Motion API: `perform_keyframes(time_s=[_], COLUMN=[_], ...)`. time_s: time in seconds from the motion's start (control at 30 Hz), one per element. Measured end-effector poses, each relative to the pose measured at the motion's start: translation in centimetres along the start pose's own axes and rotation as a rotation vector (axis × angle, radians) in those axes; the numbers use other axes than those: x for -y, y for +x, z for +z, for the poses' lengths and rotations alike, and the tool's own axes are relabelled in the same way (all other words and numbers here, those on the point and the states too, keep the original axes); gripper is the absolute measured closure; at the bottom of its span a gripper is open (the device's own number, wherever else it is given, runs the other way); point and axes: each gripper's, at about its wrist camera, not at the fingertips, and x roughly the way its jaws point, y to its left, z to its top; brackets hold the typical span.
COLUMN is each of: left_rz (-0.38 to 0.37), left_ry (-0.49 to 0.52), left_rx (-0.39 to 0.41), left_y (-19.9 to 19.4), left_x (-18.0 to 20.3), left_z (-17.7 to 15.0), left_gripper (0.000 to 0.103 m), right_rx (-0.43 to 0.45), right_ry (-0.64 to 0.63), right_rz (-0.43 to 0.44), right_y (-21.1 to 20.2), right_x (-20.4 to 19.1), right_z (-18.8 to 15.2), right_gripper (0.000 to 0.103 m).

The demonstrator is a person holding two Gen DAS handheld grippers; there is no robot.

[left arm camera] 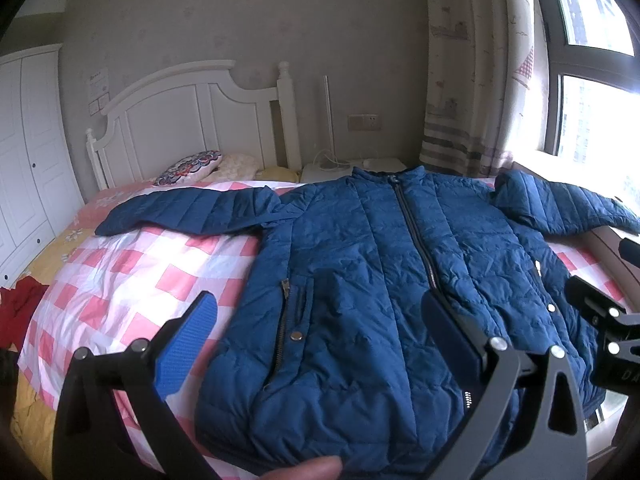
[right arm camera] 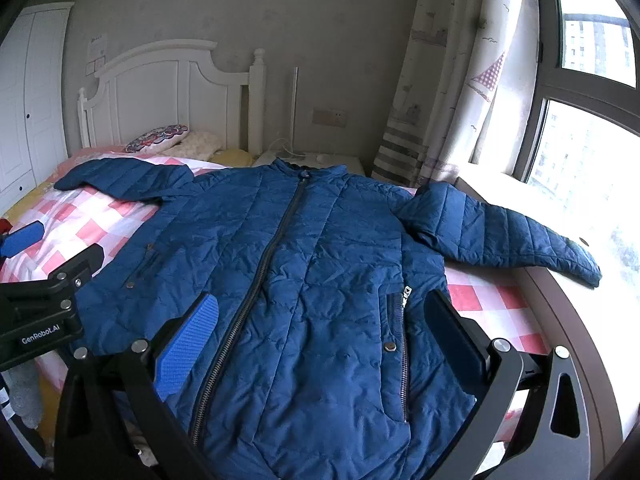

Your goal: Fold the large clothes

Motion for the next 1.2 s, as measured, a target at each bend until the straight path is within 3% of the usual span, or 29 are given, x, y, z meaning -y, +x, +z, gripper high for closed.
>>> perform_keyframes(time_s=[1.2], left_rz=[0.0], left_ry=[0.004], left_rx=[-0.007], left_y=[0.25], left_x=[0.19], left_z=[-0.41], left_gripper=[0.002], right_rx=[-0.003], right_ry=[-0.001], right_rz=[-0.009], right_y=[0.01], right_x=[0.46], right_z=[0.07], right_gripper=[0.004])
